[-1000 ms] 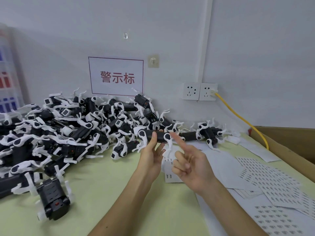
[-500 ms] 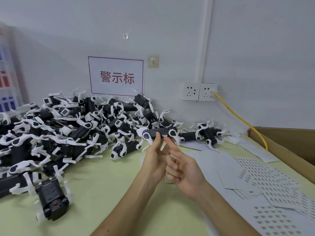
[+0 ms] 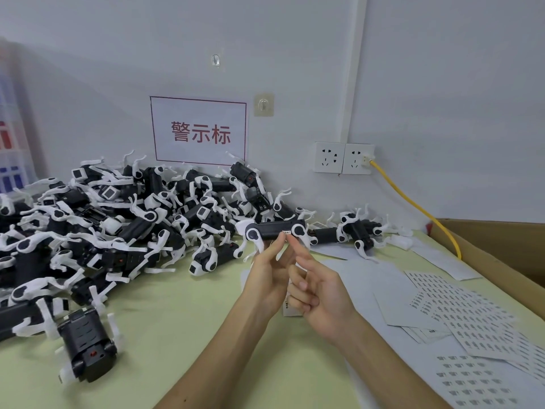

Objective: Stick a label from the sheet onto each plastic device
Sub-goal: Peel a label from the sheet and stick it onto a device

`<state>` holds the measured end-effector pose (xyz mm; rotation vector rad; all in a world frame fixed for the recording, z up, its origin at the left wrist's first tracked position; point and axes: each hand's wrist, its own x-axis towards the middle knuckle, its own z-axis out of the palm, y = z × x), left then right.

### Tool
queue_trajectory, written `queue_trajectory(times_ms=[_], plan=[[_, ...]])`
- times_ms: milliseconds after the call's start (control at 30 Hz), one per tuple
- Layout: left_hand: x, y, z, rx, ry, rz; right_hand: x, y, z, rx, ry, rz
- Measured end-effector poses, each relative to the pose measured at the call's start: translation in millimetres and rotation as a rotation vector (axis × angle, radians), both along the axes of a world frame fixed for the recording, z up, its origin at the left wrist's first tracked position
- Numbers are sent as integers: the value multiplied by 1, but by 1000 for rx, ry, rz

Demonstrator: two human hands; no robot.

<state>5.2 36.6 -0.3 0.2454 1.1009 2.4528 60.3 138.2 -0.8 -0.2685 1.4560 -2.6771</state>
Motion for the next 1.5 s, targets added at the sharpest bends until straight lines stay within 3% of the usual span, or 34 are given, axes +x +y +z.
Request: queue_trajectory(times_ms=[633, 1500], plan=[[-4, 3, -5, 47, -29, 100, 3, 1, 2, 25, -28, -10], [-8, 6, -4, -115, -105, 623, 1, -1, 0, 21, -57, 46]])
